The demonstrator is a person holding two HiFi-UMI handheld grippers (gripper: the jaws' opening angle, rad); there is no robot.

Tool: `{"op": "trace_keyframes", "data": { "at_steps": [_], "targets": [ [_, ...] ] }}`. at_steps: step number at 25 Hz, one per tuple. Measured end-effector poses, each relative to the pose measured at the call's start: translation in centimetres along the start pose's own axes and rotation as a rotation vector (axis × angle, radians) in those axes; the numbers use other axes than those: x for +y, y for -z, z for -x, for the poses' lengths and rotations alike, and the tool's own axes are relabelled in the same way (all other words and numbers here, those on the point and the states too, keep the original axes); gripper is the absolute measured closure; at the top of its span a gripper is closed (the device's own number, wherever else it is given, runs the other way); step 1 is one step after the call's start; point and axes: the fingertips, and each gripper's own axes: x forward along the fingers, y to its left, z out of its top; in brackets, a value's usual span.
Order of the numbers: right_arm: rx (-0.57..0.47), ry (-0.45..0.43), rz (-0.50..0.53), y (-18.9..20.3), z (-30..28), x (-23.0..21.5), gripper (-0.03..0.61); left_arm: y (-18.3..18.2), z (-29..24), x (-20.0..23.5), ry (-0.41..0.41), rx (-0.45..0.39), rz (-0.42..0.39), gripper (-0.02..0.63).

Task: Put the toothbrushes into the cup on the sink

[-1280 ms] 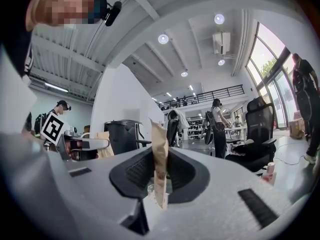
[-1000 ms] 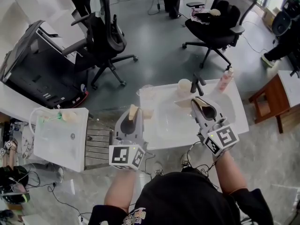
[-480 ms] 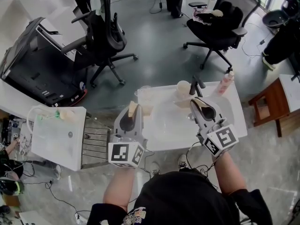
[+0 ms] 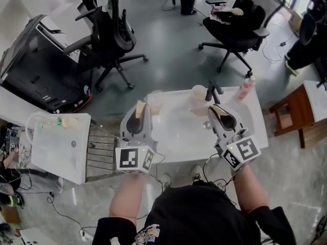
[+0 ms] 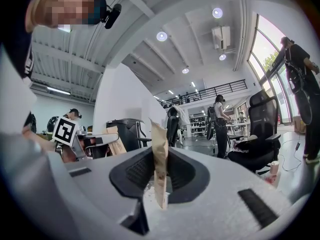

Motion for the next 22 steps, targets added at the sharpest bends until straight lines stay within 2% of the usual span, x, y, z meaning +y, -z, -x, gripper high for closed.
{"op": "trace_keyframes", "data": {
  "at_steps": [3, 8, 14, 22],
  "targets": [
    [0.005, 0.001, -0.003, 0.2, 0.0, 0.0, 0.509, 0.2, -0.6, 0.6, -0.004, -0.022, -0.008, 0.554],
    [0.013, 0.007, -0.010, 0.7, -0.2, -0.1, 0.509, 0.1, -1.9, 1.6, -0.033, -0.014, -0.015, 0.554],
    [0.029, 0.010, -0.015, 1.4, -0.6, -0.2, 0.509, 2.6, -3.7, 3.3, -0.033, -0.036, -0.019, 0.552],
    [0.055, 0.025, -0.017, 2.4, -1.0, -0.8, 0.509, 6.9, -5.7, 5.1, -0.063, 0.020, 0.008, 0.552]
  ]
}}
